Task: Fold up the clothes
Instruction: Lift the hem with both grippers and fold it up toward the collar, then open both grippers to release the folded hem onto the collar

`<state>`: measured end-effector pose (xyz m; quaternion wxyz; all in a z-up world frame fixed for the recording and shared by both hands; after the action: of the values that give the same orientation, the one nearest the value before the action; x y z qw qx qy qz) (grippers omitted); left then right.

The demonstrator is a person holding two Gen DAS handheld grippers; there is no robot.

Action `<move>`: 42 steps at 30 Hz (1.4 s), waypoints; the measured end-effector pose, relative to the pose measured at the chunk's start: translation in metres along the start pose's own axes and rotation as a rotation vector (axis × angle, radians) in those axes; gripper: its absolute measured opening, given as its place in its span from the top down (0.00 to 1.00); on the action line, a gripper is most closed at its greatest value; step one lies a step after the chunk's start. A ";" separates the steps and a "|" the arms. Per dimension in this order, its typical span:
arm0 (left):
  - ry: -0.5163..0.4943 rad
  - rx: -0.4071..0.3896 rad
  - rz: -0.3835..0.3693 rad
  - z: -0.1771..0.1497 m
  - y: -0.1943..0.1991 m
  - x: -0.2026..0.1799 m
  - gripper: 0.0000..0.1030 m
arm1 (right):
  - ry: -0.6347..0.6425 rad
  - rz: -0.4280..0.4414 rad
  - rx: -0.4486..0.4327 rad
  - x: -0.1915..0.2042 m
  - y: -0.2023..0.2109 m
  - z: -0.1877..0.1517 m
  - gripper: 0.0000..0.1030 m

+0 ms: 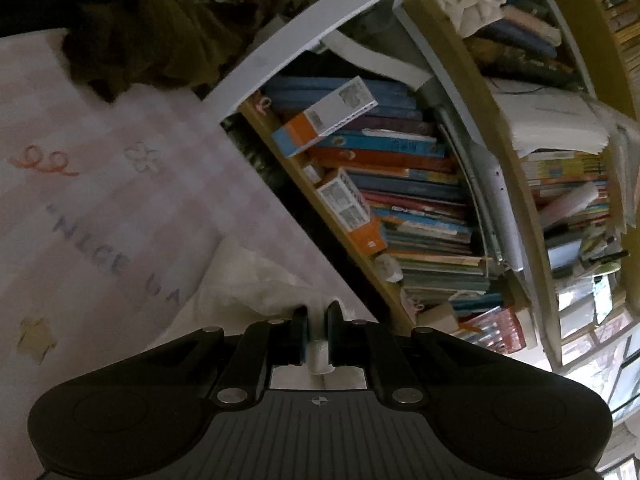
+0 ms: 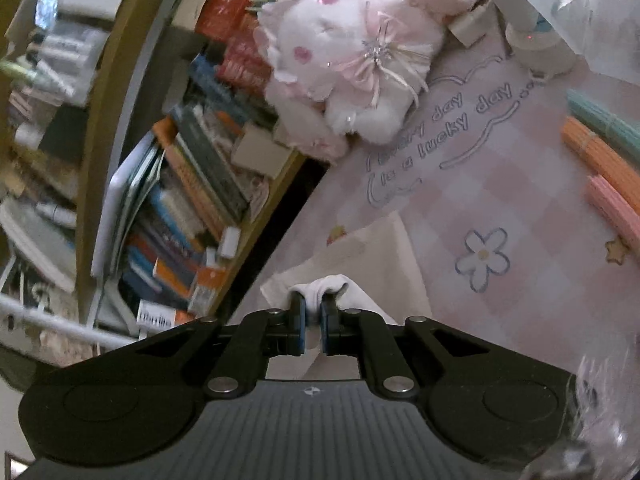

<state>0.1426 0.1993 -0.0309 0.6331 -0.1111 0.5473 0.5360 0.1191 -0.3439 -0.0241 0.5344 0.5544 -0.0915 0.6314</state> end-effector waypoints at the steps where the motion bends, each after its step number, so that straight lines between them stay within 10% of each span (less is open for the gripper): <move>1: 0.003 0.008 0.006 0.003 -0.007 0.002 0.93 | 0.007 -0.011 -0.019 0.001 -0.003 0.003 0.93; 12: 0.067 0.030 -0.020 0.026 -0.053 0.000 0.93 | -0.059 -0.022 -0.107 0.000 -0.035 0.030 0.94; 19: 0.187 0.057 0.234 0.031 -0.103 0.049 0.90 | -0.113 -0.251 -0.065 -0.038 -0.089 0.019 0.93; 25: 0.195 0.077 0.170 0.029 -0.093 0.044 0.57 | -0.080 -0.215 -0.077 -0.032 -0.085 0.019 0.64; 30: -0.062 0.070 0.234 0.015 -0.078 0.027 0.53 | 0.260 -0.332 -0.079 0.002 -0.073 0.008 0.57; 36: -0.720 0.143 0.401 -0.050 -0.104 -0.024 0.64 | 0.889 -0.474 -0.084 0.056 -0.095 -0.050 0.50; 42: -1.212 0.190 0.403 -0.113 -0.136 -0.063 0.60 | 1.106 -0.456 0.009 0.079 -0.133 -0.103 0.49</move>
<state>0.1977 0.0271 -0.0830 0.7239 0.3730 0.1480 0.5612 0.1750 -0.1704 -0.0627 0.6223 0.1514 0.3243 0.6962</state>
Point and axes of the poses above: each gripper's, at about its wrist camera, not at the fingertips, and y roughly against the way its jaws point, x to its left, z to its top, the point moved 8 cm from there along -y, roughly the way its jaws point, and after that the axes turned 5 degrees about y, right-handed, at the moved point
